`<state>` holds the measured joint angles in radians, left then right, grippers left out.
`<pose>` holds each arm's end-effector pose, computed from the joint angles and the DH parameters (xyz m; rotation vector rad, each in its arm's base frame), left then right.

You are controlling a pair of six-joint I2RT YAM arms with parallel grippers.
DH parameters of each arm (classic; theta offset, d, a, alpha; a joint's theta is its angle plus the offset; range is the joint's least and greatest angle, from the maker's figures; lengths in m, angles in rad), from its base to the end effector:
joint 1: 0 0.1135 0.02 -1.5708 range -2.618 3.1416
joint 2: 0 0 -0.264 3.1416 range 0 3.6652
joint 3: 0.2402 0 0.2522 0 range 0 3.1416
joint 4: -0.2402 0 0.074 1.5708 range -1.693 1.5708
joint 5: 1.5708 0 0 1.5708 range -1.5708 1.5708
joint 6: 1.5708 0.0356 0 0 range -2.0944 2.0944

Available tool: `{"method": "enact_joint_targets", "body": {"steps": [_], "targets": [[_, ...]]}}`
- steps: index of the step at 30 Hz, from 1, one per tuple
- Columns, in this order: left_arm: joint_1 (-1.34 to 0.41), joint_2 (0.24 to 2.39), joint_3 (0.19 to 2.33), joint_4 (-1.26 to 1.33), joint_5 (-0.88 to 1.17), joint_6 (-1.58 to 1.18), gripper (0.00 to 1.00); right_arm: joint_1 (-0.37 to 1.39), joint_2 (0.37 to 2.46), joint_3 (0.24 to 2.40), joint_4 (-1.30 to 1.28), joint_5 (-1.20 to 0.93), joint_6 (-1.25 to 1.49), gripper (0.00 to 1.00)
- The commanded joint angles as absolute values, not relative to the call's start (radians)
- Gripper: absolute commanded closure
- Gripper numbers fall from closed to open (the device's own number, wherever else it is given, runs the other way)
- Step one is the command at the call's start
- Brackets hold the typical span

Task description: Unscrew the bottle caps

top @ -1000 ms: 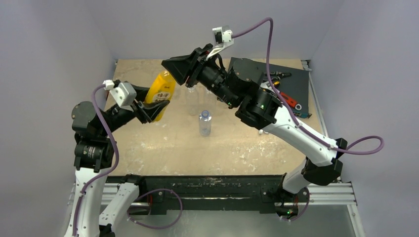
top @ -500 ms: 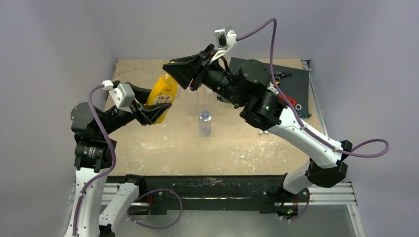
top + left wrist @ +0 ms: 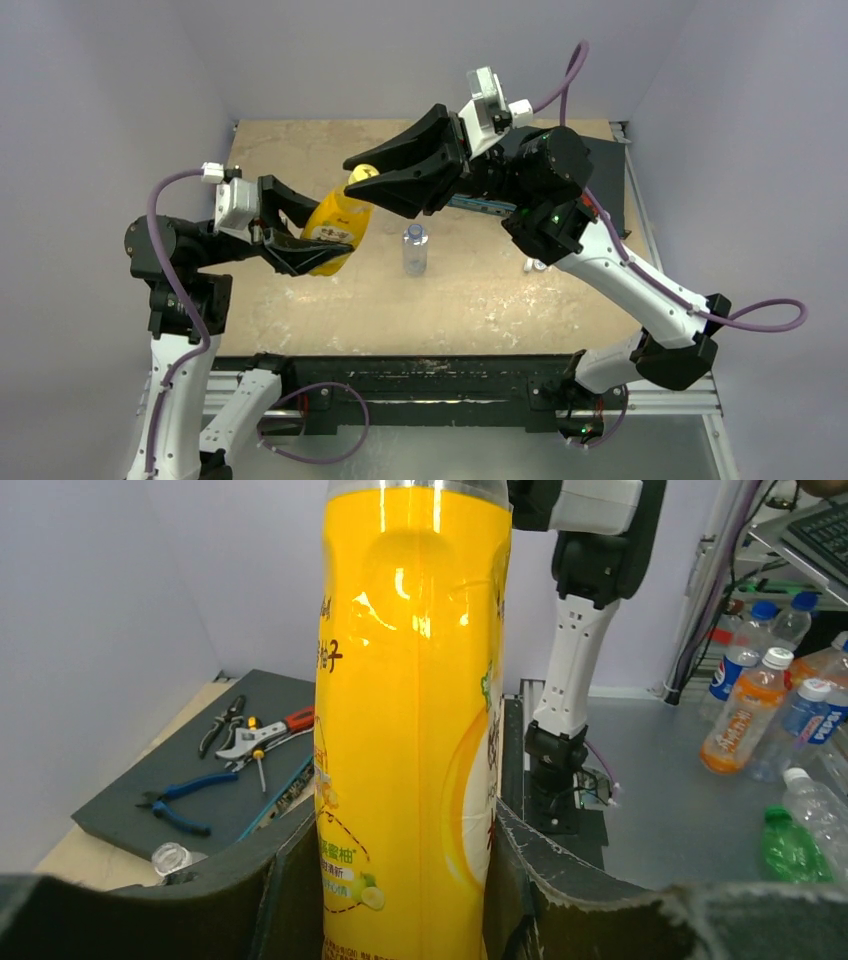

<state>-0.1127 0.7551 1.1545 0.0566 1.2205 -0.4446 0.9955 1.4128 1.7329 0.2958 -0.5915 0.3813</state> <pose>0.1031 -0.0453 0.4829 0.9517 1.1846 -1.1259 0.1339 0.2429 0.5681 -0.8907 0.7995 1.5090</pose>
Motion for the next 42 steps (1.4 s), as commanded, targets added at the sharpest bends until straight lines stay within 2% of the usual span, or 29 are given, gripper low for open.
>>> {"method": "enact_joint_targets", "body": {"steps": [1,3,4,6,9,10,12,17,20,26,33,37,40,42], "targets": [[-0.109,0.769,1.193,0.069,1.253,-0.502,1.00,1.019,1.424,1.752,0.408,-0.887,0.472,1.00],[-0.109,0.767,1.203,0.035,1.242,-0.466,1.00,1.017,1.430,1.763,0.381,-0.877,0.459,0.96],[-0.109,0.768,1.212,0.008,1.233,-0.430,1.00,1.016,1.427,1.767,0.357,-0.853,0.442,0.88],[-0.109,0.769,1.231,-0.124,1.199,-0.328,1.00,1.015,1.413,1.777,0.288,-0.737,0.395,0.61],[-0.110,0.761,1.242,-0.225,1.119,-0.173,1.00,1.018,1.383,1.786,0.235,-0.543,0.356,0.30],[-0.110,0.754,1.240,-0.240,1.083,-0.130,1.00,1.021,1.377,1.795,0.232,-0.503,0.357,0.24],[-0.109,0.738,1.226,-0.239,0.994,-0.074,1.00,1.037,1.369,1.812,0.206,-0.390,0.346,0.20],[-0.109,0.695,1.172,-0.179,0.803,0.017,1.00,1.054,1.405,1.874,0.060,-0.045,0.349,0.20],[-0.109,0.688,1.160,-0.179,0.745,0.060,1.00,1.059,1.439,1.898,0.003,0.065,0.359,0.22],[-0.110,0.697,1.163,-0.209,0.716,0.085,1.00,1.085,1.448,1.881,0.038,0.093,0.346,0.30],[-0.109,0.713,1.163,-0.216,0.704,0.072,1.00,1.098,1.496,1.932,0.012,0.095,0.336,0.33],[-0.109,0.718,1.158,-0.218,0.707,0.069,1.00,1.101,1.506,1.927,0.032,0.106,0.340,0.48],[-0.109,0.715,1.154,-0.221,0.719,0.070,1.00,1.101,1.505,1.919,0.048,0.117,0.342,0.65],[-0.109,0.713,1.151,-0.225,0.726,0.072,1.00,1.101,1.501,1.907,0.065,0.118,0.341,0.69]]}}
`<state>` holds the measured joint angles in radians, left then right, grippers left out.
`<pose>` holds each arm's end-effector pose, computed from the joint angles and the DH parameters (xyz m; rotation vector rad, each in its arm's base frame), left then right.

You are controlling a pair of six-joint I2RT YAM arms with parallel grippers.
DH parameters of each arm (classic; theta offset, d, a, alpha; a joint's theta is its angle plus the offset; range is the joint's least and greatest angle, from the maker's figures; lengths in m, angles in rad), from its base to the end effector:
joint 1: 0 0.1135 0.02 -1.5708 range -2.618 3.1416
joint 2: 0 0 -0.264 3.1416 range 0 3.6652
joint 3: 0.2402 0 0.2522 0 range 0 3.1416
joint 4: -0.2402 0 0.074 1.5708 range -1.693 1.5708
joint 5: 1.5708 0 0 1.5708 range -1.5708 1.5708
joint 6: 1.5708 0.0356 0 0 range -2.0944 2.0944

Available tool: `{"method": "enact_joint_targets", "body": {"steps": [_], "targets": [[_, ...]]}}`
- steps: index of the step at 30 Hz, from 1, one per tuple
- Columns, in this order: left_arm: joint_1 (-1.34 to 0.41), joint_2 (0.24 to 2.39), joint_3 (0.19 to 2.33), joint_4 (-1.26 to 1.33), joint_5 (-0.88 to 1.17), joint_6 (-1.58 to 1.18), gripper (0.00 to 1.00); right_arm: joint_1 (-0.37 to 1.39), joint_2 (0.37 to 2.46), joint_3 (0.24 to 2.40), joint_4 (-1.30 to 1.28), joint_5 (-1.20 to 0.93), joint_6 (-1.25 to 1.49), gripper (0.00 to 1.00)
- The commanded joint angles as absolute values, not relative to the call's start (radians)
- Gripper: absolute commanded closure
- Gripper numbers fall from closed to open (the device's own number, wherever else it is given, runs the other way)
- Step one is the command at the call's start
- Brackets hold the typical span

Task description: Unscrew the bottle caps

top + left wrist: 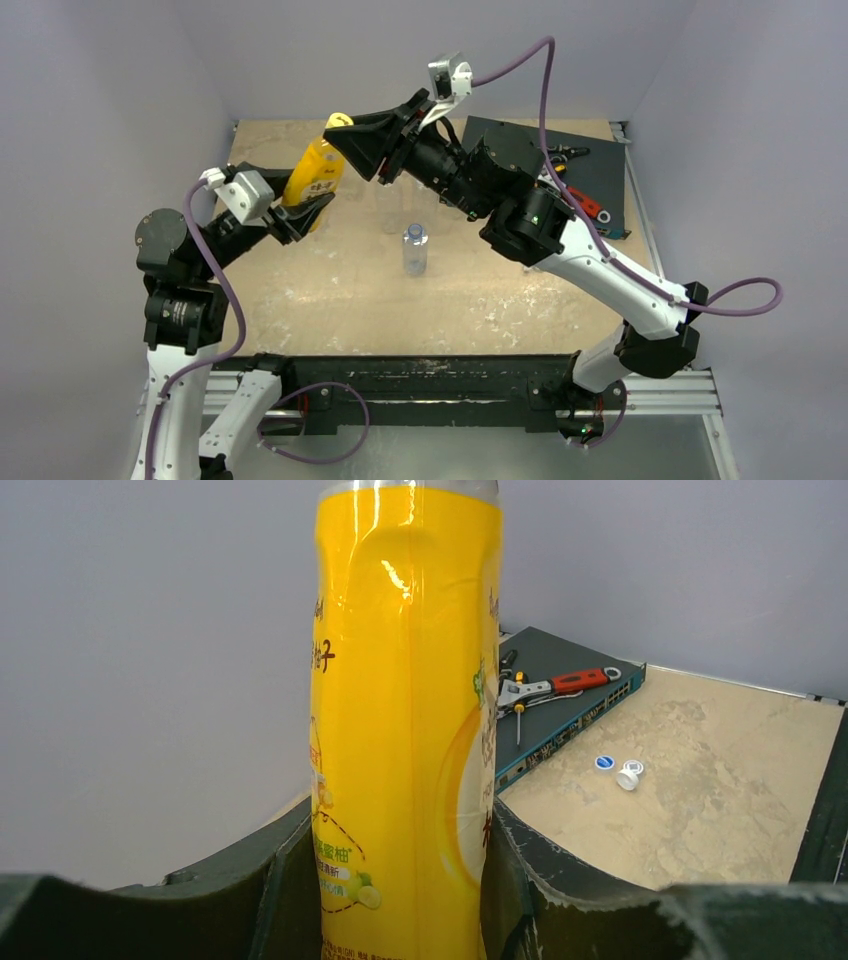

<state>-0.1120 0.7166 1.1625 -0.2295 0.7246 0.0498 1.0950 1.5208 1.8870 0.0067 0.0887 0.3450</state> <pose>0.1110 -0.0362 0.4683 0.7128 1.2409 -0.5405 0.1475 0.2794 0.5608 -0.3933 1.2275 1.1996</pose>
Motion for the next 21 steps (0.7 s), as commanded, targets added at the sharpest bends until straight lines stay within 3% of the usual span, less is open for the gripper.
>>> {"method": "enact_joint_targets", "body": {"steps": [1,3,5,6,7,9,10,11,16,21], "targets": [[-0.109,0.712,1.149,-0.228,0.728,0.072,1.00,1.101,1.499,1.905,0.071,0.117,0.339,0.69],[-0.109,0.709,1.145,-0.237,0.739,0.075,1.00,1.101,1.501,1.907,0.073,0.115,0.335,0.71],[-0.109,0.705,1.142,-0.245,0.770,0.071,1.00,1.102,1.503,1.909,0.068,0.112,0.334,0.80],[-0.109,0.703,1.143,-0.247,0.791,0.064,0.94,1.102,1.504,1.908,0.062,0.106,0.335,0.85],[-0.109,0.701,1.146,-0.247,0.812,0.060,0.75,1.102,1.506,1.906,0.057,0.091,0.336,0.89],[-0.109,0.700,1.150,-0.234,0.859,0.038,0.25,1.103,1.507,1.893,0.043,0.075,0.338,0.96],[-0.110,0.702,1.153,-0.223,0.873,0.016,0.13,1.104,1.504,1.882,0.041,0.071,0.340,0.98],[-0.109,0.705,1.154,-0.209,0.885,-0.007,0.08,1.106,1.500,1.868,0.041,0.069,0.340,0.99],[-0.109,0.740,1.186,-0.160,0.838,-0.083,0.00,1.123,1.487,1.822,0.038,0.067,0.331,1.00],[-0.109,0.776,1.212,-0.151,0.848,-0.087,0.04,1.152,1.497,1.833,0.016,0.090,0.298,1.00]]}}
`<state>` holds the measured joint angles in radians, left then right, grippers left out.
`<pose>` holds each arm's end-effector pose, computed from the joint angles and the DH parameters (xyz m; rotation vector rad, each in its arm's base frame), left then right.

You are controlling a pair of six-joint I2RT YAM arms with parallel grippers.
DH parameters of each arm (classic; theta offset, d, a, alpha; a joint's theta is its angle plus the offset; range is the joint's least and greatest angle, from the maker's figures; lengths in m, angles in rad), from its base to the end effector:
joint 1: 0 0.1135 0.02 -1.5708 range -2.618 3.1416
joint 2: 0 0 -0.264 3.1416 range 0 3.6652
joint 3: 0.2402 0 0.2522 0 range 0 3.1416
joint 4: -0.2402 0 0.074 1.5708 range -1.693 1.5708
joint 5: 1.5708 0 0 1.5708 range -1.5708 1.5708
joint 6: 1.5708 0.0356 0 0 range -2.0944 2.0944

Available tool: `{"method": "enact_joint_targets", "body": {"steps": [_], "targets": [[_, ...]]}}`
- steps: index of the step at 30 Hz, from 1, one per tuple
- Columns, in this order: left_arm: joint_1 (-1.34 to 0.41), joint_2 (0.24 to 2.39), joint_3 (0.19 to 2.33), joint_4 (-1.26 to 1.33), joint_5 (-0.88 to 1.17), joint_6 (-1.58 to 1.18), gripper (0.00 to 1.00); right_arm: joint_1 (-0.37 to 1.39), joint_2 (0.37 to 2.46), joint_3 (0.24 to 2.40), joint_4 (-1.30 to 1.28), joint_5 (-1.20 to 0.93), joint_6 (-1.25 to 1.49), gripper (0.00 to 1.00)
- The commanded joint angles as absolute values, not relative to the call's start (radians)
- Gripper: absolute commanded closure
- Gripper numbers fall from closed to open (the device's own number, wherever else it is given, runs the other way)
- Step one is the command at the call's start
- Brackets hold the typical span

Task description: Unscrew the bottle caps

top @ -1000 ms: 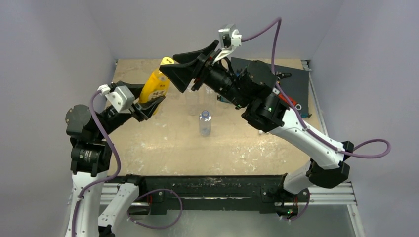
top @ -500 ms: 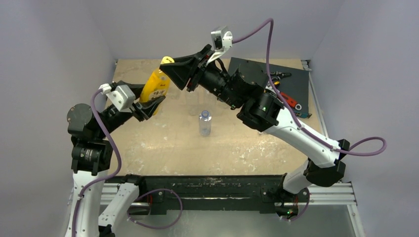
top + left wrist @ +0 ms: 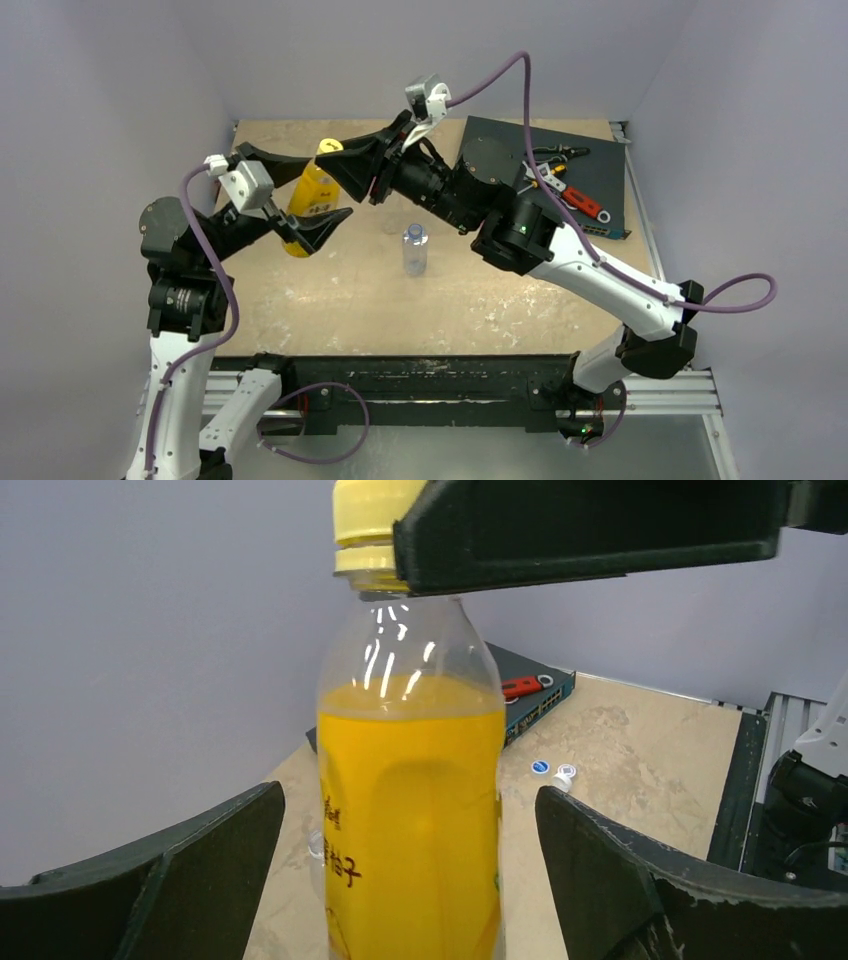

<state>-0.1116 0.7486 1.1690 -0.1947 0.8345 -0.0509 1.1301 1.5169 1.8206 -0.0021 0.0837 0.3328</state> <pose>0.1175 -0.0397 0.4698 0.7466 1.2504 -0.6919 0.1418 0.2937 0.5401 -0.4582 1.2877 1.1956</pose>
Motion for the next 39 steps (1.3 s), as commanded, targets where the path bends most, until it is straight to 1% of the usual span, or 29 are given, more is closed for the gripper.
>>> {"method": "enact_joint_targets", "body": {"steps": [1,3,5,7,9,10,11,12,14,15,16,18,21,24,29,36,39], "targets": [[-0.109,0.779,1.211,-0.156,0.852,-0.082,0.08,1.156,1.496,1.833,0.017,0.095,0.295,1.00],[-0.109,0.785,1.211,-0.189,0.858,-0.060,0.16,1.162,1.496,1.837,0.016,0.102,0.285,1.00],[-0.109,0.787,1.213,-0.239,0.863,-0.023,0.30,1.167,1.499,1.847,0.008,0.108,0.274,1.00],[-0.109,0.785,1.215,-0.269,0.868,-0.006,0.46,1.172,1.507,1.860,0.003,0.117,0.263,1.00],[-0.109,0.784,1.218,-0.276,0.873,-0.006,0.64,1.176,1.516,1.866,0.003,0.126,0.261,1.00],[-0.109,0.785,1.219,-0.278,0.877,-0.005,0.71,1.178,1.518,1.868,0.003,0.130,0.262,0.93],[-0.109,0.785,1.221,-0.279,0.880,-0.005,0.75,1.179,1.522,1.869,0.003,0.136,0.268,0.82],[-0.109,0.786,1.221,-0.280,0.879,-0.005,0.77,1.180,1.524,1.873,0.004,0.143,0.273,0.69],[-0.109,0.787,1.223,-0.286,0.879,-0.005,0.77,1.181,1.529,1.881,0.018,0.153,0.283,0.50],[-0.109,0.787,1.223,-0.292,0.881,0.019,0.77,1.181,1.531,1.887,0.025,0.161,0.290,0.46],[-0.110,0.786,1.222,-0.297,0.885,0.030,0.78,1.181,1.534,1.894,0.028,0.170,0.294,0.45],[-0.109,0.783,1.218,-0.305,0.885,0.042,0.78,1.181,1.547,1.919,0.022,0.186,0.299,0.44],[-0.109,0.776,1.215,-0.311,0.883,0.056,0.79,1.181,1.566,1.948,0.011,0.187,0.304,0.46],[-0.109,0.775,1.216,-0.316,0.880,0.055,0.79,1.181,1.573,1.951,0.008,0.193,0.310,0.53],[-0.109,0.770,1.213,-0.318,0.888,0.056,0.81,1.181,1.566,1.939,0.014,0.200,0.310,0.69],[-0.109,0.772,1.217,-0.301,0.923,0.027,0.85,1.181,1.561,1.943,0.003,0.198,0.306,1.00],[-0.109,0.774,1.224,-0.252,0.987,-0.072,0.90,1.179,1.533,1.917,0.032,0.114,0.292,1.00]]}}
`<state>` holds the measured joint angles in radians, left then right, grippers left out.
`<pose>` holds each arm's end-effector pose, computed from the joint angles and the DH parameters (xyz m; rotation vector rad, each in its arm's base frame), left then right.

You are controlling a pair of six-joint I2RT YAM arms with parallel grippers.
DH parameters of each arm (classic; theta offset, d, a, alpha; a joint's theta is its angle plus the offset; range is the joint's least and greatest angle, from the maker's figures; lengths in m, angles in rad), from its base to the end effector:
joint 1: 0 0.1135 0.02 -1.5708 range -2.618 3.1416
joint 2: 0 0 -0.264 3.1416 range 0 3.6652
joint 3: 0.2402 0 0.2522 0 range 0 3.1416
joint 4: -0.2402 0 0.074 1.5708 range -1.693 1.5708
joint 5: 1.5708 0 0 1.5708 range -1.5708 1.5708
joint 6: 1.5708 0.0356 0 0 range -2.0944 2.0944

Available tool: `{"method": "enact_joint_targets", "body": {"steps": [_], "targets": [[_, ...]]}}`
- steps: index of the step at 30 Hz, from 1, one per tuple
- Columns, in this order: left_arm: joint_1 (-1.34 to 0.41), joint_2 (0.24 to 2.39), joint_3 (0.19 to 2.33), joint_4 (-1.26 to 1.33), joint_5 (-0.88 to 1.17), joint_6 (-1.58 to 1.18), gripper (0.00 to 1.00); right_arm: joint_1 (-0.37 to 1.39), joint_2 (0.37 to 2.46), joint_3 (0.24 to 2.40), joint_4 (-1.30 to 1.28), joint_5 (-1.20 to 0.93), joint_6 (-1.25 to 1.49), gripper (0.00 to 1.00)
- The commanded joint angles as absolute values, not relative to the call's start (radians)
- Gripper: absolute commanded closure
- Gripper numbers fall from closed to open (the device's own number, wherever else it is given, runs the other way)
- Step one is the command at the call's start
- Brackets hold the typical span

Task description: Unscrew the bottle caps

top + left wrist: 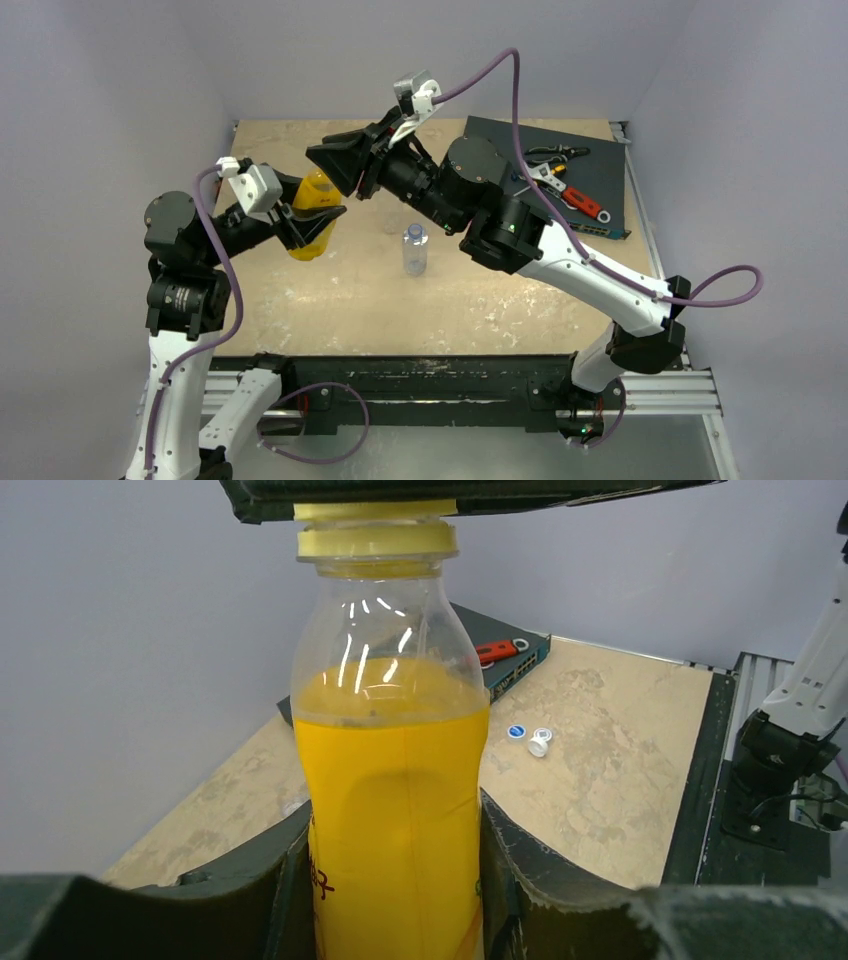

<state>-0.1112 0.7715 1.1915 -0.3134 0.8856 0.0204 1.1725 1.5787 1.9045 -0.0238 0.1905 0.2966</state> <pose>0.1221 -0.0414 0.4625 0.8100 1.3171 -0.7169 0.1377 0.3098 0.5451 -0.4137 1.2966 1.1336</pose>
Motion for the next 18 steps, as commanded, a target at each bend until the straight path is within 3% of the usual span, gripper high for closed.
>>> {"method": "enact_joint_targets", "body": {"steps": [1,5,9,18], "targets": [[-0.110,0.777,1.232,-0.229,1.021,-0.119,0.92,1.178,1.516,1.898,0.050,0.088,0.279,1.00],[-0.109,0.789,1.224,0.007,1.150,-0.425,0.99,1.174,1.431,1.789,0.173,-0.113,0.244,1.00],[-0.109,0.799,1.236,0.187,1.232,-0.637,1.00,1.165,1.387,1.753,0.232,-0.361,0.245,1.00],[-0.111,0.773,1.269,0.201,1.282,-0.675,1.00,1.098,1.418,1.805,0.255,-0.834,0.309,1.00]]}}
